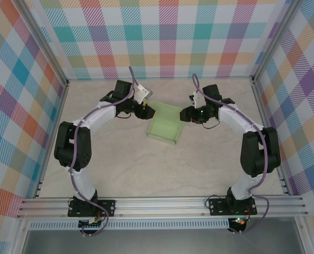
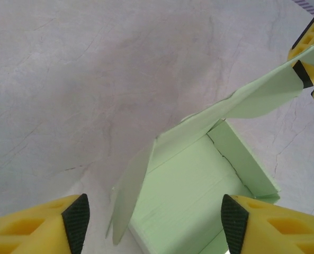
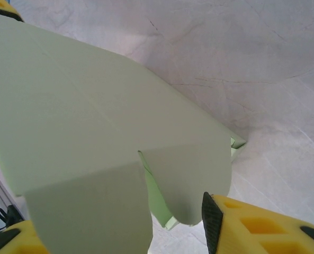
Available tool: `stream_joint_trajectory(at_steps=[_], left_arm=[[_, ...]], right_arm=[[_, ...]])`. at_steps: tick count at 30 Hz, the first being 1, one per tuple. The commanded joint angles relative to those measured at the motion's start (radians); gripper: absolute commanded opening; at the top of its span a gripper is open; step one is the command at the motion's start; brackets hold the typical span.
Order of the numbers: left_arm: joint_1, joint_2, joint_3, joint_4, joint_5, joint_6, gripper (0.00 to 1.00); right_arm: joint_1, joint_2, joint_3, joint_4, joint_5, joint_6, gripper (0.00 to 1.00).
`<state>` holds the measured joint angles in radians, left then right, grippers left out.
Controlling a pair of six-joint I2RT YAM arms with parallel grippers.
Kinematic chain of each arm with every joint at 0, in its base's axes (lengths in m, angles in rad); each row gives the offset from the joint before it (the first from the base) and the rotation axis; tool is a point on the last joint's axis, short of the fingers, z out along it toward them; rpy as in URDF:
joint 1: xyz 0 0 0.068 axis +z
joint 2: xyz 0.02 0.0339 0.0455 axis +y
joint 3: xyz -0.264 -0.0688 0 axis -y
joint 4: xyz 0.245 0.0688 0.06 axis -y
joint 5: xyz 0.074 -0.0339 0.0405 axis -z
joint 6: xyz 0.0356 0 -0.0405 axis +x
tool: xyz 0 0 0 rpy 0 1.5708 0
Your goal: Fold the paper box
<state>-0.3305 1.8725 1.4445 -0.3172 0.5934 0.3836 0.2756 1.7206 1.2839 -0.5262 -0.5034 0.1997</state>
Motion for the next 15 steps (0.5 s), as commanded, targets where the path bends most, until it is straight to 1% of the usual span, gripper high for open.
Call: stream_joint_trajectory(at_steps=[1,4,8,10,12,13,15], left_arm=[[0.01,0.038,0.057,-0.056,0.035,0.043,0.63],[0.007,0.055,0.071,-0.074,0.059,0.039,0.54],[0.002,0.045,0.054,-0.067,0.067,0.02,0.46],[0.001,0.046,0.053,-0.065,0.073,0.008,0.35],[0.001,0.052,0.06,-0.079,0.085,0.004,0.27],[-0.001,0.053,0.061,-0.081,0.088,-0.004,0.25],[-0.006,0.051,0.054,-0.077,0.082,-0.015,0.24]], right_arm=[[0.009,0.015,0.031,-0.017,0.013,-0.037,0.49],[0.017,0.021,0.034,-0.013,0.026,-0.032,0.47],[0.027,0.021,0.038,-0.008,0.032,-0.01,0.43],[0.031,0.019,0.041,-0.006,0.039,0.011,0.44],[0.036,0.02,0.047,-0.006,0.04,0.024,0.43],[0.038,0.02,0.05,-0.005,0.042,0.035,0.42],[0.042,0.023,0.054,-0.002,0.034,0.051,0.39]])
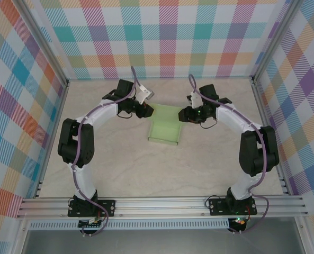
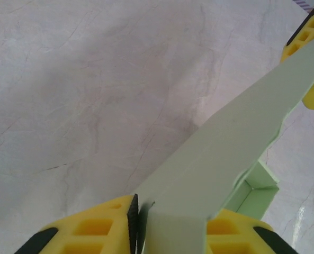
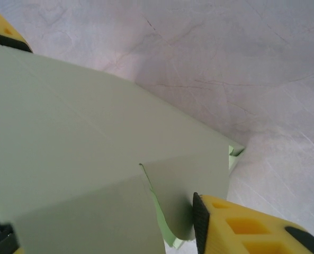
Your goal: Fold the paper box
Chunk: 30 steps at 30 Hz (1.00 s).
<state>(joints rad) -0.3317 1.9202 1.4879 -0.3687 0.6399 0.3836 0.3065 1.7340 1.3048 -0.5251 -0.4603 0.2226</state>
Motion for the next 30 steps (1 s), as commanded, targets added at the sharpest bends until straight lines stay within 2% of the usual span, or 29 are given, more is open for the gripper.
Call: stream_joint_trajectory(at_steps=[1,4,9,19,25,30], left_arm=[[-0.01,0.001,0.006,-0.023,0.031,-0.02,0.24],[-0.025,-0.002,-0.007,-0.012,-0.007,-0.039,0.25],[-0.043,-0.016,-0.03,-0.016,-0.067,-0.034,0.32],[-0.043,-0.047,-0.013,-0.142,-0.174,0.045,0.33],[-0.043,-0.063,-0.029,-0.138,-0.206,0.019,0.33],[-0.049,-0.057,-0.032,-0.084,-0.156,-0.03,0.31]], right_arm=[[0.014,0.011,0.034,0.0,-0.008,0.038,0.38],[0.024,0.015,0.036,0.008,0.008,0.057,0.35],[0.035,0.022,0.037,0.001,0.048,0.067,0.33],[0.051,0.02,0.067,-0.041,0.153,0.051,0.23],[0.068,0.015,0.071,-0.042,0.197,0.049,0.18],[0.094,0.014,0.08,-0.051,0.243,0.03,0.17]])
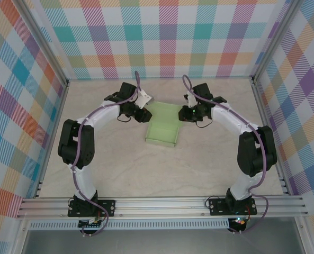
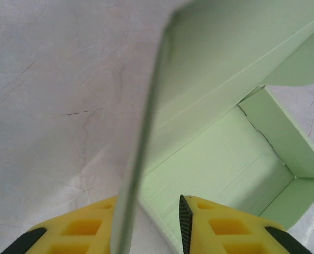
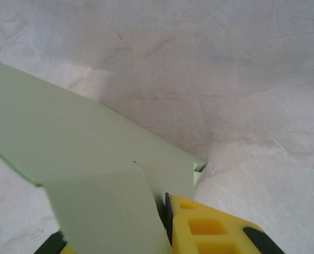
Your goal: Fold the paper box
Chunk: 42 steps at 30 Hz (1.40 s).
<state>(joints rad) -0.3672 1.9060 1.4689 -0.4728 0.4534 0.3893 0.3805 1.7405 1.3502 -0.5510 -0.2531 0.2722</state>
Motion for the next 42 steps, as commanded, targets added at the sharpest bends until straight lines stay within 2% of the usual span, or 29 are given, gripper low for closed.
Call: stream_joint_trajectory(at_steps=[1,5,8,15,25,29,33,42], left_arm=[[-0.017,-0.036,-0.009,0.029,0.042,-0.052,0.3],[-0.038,-0.006,0.025,0.01,0.037,-0.059,0.24],[-0.05,-0.005,0.017,0.026,0.014,-0.092,0.14],[-0.098,-0.056,-0.07,0.132,-0.092,-0.22,0.0],[-0.18,-0.154,-0.18,0.334,-0.311,-0.454,0.0],[-0.197,-0.179,-0.185,0.361,-0.359,-0.509,0.0],[-0.23,-0.226,-0.296,0.468,-0.408,-0.584,0.0],[-0.289,-0.259,-0.502,0.688,-0.539,-0.603,0.0]], right_arm=[[0.026,0.007,0.033,-0.024,0.042,-0.022,0.17],[0.034,0.007,0.036,-0.016,0.073,-0.006,0.15],[0.038,0.003,0.035,-0.006,0.094,0.016,0.13],[0.08,-0.018,-0.013,0.058,0.161,0.09,0.11],[0.131,-0.066,-0.077,0.161,0.247,0.129,0.11],[0.139,-0.07,-0.078,0.177,0.262,0.138,0.11],[0.15,-0.088,-0.117,0.216,0.292,0.177,0.1],[0.156,-0.135,-0.254,0.384,0.292,0.206,0.11]])
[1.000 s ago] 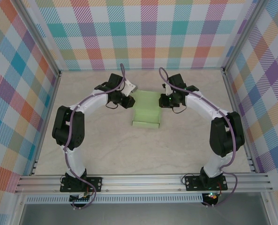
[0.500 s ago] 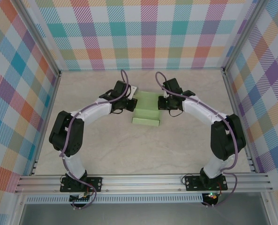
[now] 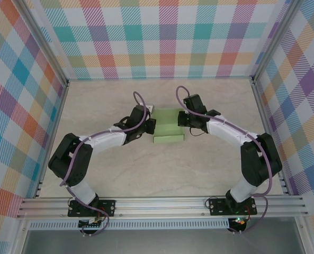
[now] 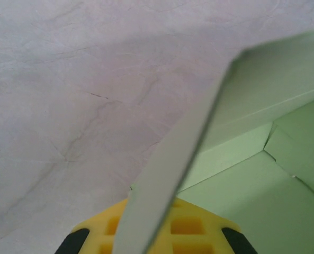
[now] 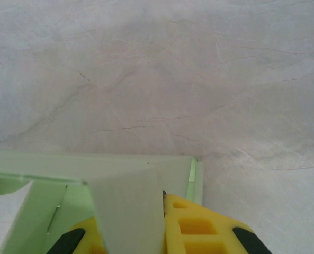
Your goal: Fold the paper box
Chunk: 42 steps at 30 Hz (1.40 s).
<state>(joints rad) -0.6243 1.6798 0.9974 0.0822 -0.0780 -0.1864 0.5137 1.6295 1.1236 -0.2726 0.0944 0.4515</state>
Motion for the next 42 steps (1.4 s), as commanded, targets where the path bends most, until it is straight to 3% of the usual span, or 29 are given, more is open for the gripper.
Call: stream_joint_trajectory(at_steps=[1,10,20,36,42], left_arm=[[-0.036,-0.032,-0.042,0.153,-0.022,-0.032,0.0],[-0.066,-0.032,0.005,0.152,-0.105,-0.062,0.0],[-0.067,0.02,0.066,0.184,-0.081,-0.161,0.0],[-0.075,0.073,-0.203,0.56,-0.144,-0.089,0.0],[-0.085,0.064,-0.228,0.597,-0.171,-0.054,0.0]], right_arm=[[0.023,-0.029,-0.043,0.127,-0.056,0.027,0.11],[0.024,-0.076,-0.123,0.236,-0.087,0.01,0.11],[0.027,-0.07,-0.134,0.313,-0.05,0.024,0.1],[0.037,-0.071,-0.202,0.357,-0.01,0.037,0.1],[0.037,-0.104,-0.273,0.391,0.001,0.031,0.17]])
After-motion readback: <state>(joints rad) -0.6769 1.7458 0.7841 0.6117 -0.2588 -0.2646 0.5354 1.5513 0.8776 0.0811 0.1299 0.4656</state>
